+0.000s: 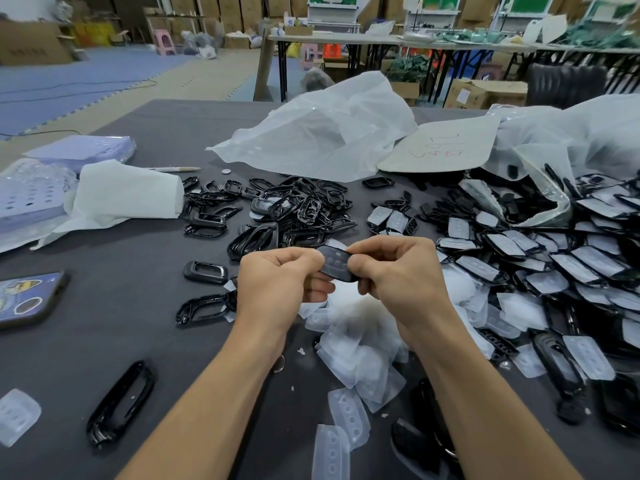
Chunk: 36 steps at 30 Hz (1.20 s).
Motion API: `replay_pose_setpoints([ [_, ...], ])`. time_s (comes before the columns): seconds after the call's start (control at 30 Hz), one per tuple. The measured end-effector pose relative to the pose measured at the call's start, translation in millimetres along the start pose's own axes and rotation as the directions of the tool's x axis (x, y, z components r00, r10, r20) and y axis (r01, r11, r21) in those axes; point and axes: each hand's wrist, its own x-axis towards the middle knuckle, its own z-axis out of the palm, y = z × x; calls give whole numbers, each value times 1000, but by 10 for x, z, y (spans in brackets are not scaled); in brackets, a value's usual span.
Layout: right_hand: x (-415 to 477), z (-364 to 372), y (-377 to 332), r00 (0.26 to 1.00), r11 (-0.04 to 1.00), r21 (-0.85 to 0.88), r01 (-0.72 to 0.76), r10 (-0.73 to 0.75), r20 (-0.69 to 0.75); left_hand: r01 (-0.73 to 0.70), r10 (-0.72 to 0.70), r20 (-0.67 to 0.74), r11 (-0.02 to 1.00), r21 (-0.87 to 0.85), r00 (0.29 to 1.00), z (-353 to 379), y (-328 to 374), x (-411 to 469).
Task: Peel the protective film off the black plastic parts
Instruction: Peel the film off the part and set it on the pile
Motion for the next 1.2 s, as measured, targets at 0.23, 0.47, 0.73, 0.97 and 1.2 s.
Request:
replay_pose_setpoints([
  [0.23, -108, 55, -31, 973, 905, -371, 209, -230, -15, -16, 18, -103, 1000, 13, 994, 40, -28, 21],
  [0.47, -107, -76, -66, 965, 790, -559, 253, -250, 84, -4, 7, -51, 998, 57, 999, 70, -77, -6],
  [0.73, 92, -699, -17, 872, 600, -754, -267, -183, -455, -122, 168, -146, 952, 281, 975, 27, -73, -31],
  [0.97, 8, -223, 94, 937, 575, -818, -9, -281, -207, -127, 415, -197, 634, 763, 888, -158, -18, 79],
  [1.2, 1, -147, 163, 983, 499, -864, 72, -182, -23, -125, 207, 56, 337, 933, 977, -354, -154, 289],
])
